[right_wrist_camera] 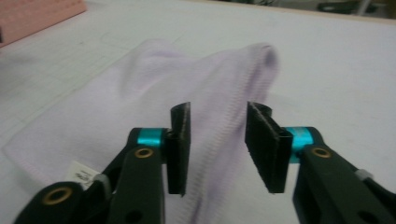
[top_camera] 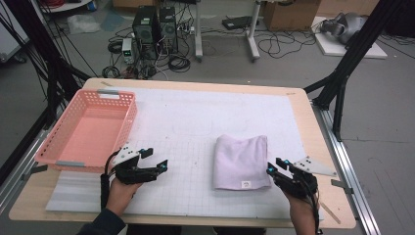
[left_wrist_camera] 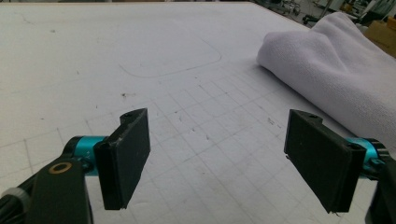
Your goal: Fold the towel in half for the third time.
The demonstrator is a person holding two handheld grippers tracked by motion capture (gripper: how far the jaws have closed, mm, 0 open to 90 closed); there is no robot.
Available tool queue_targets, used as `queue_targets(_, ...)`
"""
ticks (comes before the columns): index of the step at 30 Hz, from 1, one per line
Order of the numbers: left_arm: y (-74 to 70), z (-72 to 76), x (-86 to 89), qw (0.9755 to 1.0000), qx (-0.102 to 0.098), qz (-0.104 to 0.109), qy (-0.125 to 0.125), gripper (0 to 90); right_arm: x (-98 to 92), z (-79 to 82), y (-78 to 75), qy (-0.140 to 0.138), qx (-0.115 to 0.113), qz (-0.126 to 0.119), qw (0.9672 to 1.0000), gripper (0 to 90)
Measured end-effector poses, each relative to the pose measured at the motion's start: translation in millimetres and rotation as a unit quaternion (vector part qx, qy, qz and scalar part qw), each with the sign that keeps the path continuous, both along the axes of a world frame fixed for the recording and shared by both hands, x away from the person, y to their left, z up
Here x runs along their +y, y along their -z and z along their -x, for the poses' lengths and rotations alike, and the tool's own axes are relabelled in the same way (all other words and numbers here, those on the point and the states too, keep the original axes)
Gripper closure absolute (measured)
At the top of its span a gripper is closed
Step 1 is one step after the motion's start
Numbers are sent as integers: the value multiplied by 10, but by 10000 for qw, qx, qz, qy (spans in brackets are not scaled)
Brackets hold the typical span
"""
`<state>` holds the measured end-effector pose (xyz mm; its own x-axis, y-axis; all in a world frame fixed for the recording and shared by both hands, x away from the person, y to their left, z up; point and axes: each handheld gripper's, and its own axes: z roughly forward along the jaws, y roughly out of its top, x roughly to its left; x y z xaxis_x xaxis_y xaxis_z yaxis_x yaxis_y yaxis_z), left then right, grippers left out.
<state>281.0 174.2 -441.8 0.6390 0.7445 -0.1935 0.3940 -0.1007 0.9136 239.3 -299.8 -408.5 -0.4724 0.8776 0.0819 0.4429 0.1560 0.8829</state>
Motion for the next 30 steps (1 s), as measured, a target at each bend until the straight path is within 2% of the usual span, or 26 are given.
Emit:
queue_targets(3, 14, 2, -20, 10000, 38, -23, 23, 229, 155, -66, 87, -205, 191, 364, 9989, 637)
queue_targets(4, 18, 4, -30, 10000, 36, -39, 34, 230, 186, -89, 133, -250, 259, 589, 9976, 649)
queue_targets(6, 19, 12, -48, 9999, 35, -91, 85, 229, 198, -126, 235, -97, 671, 1096, 9917, 646)
queue_targets(8, 19, 22, -68, 9999, 14, -98, 112, 229, 129, -125, 246, 9, 883, 879, 9922, 618)
queue_targets(10, 19, 19, -68, 9999, 26, -102, 105, 229, 110, -122, 150, 77, 759, 1017, 9919, 615)
queue_targets(13, 21, 7, -56, 9999, 43, -79, 72, 229, 133, -204, -57, -34, 340, 693, 9970, 537)
queue_targets(14, 20, 2, -46, 9999, 44, -81, 78, 230, 171, -264, -130, -92, 268, 589, 9979, 521)
queue_targets(16, 20, -6, -36, 10000, 50, -59, 61, 230, 287, -431, -249, -316, 82, 562, 9979, 502)
queue_targets(17, 19, -6, -29, 10000, 58, -46, 43, 230, 364, -526, -294, -396, 24, 595, 9974, 499)
queue_targets(19, 17, -8, -18, 10000, 53, -27, 8, 230, 519, -733, -339, -429, 2, 808, 9958, 509)
queue_targets(20, 16, -8, -9, 10000, 62, -29, 14, 233, 587, -837, -337, -461, 28, 818, 9956, 516)
queue_targets(23, 16, -11, 16, 10000, 69, 2, -15, 233, 772, -1107, -255, -680, 381, 990, 9920, 513)
queue_targets(26, 20, -5, 32, 10000, 91, 12, -26, 233, 900, -1266, -105, -987, 829, 1196, 9844, 461)
queue_targets(27, 22, -4, 32, 9999, 97, 13, -24, 233, 933, -1296, -56, -1013, 964, 1251, 9822, 440)
queue_targets(29, 25, -1, 24, 9999, 122, -2, 0, 234, 988, -1343, 25, -1103, 1155, 1298, 9786, 490)
queue_targets(30, 28, -3, 19, 9999, 127, -32, 12, 234, 1015, -1358, 54, -1171, 1246, 1284, 9769, 557)
